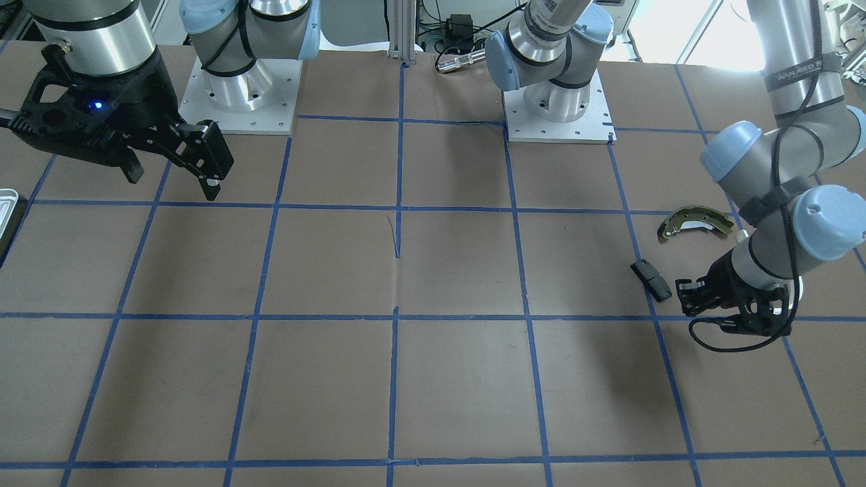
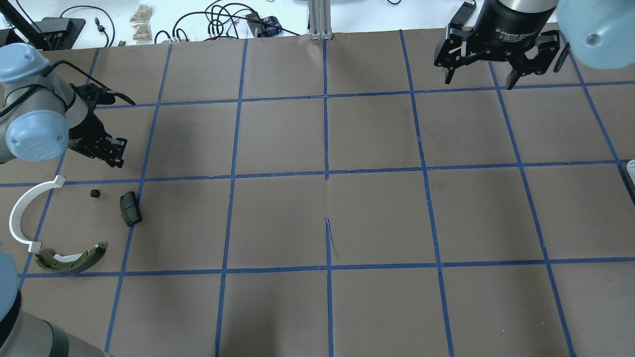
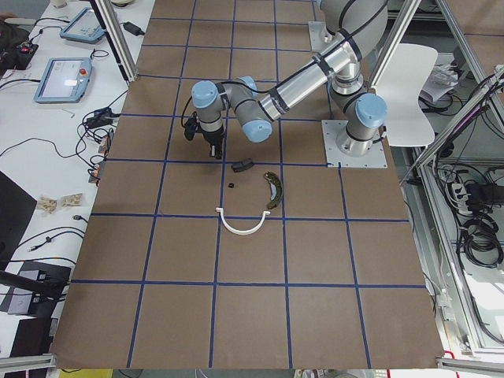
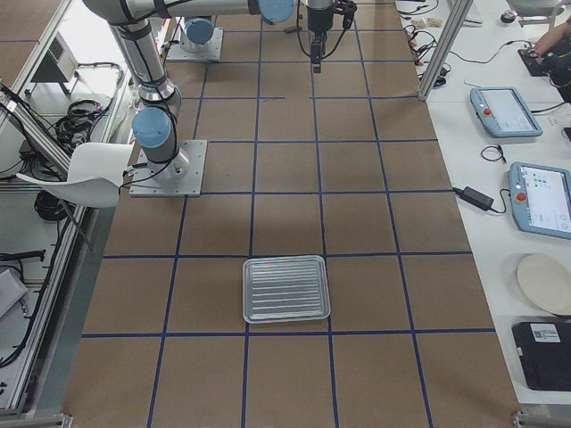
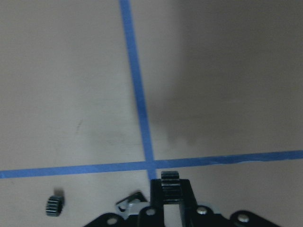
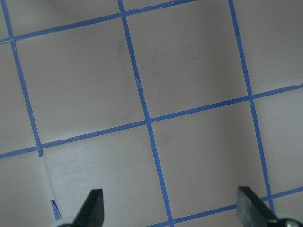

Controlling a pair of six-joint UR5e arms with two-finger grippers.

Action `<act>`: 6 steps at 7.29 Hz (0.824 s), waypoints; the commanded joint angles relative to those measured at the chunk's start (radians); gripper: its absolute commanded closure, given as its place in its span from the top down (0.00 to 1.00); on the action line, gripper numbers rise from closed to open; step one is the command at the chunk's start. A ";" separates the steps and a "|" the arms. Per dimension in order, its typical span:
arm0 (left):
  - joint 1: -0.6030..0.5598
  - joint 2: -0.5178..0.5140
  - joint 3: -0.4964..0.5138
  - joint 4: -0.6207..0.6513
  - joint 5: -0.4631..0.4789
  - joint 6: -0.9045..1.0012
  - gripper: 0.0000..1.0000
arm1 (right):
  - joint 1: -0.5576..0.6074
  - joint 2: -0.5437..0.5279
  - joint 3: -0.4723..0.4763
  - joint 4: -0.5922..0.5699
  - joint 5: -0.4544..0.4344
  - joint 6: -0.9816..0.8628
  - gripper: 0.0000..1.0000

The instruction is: Place bearing gear from tray to pile

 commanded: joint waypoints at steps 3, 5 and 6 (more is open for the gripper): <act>0.116 -0.012 -0.094 0.084 -0.004 0.123 0.07 | 0.002 -0.001 0.000 0.005 -0.003 0.000 1.00; 0.120 -0.018 -0.095 0.084 -0.004 0.128 0.09 | 0.003 -0.003 0.006 0.004 0.000 0.002 1.00; 0.120 -0.018 -0.095 0.084 -0.004 0.126 0.18 | 0.005 -0.003 0.003 0.007 0.000 0.000 1.00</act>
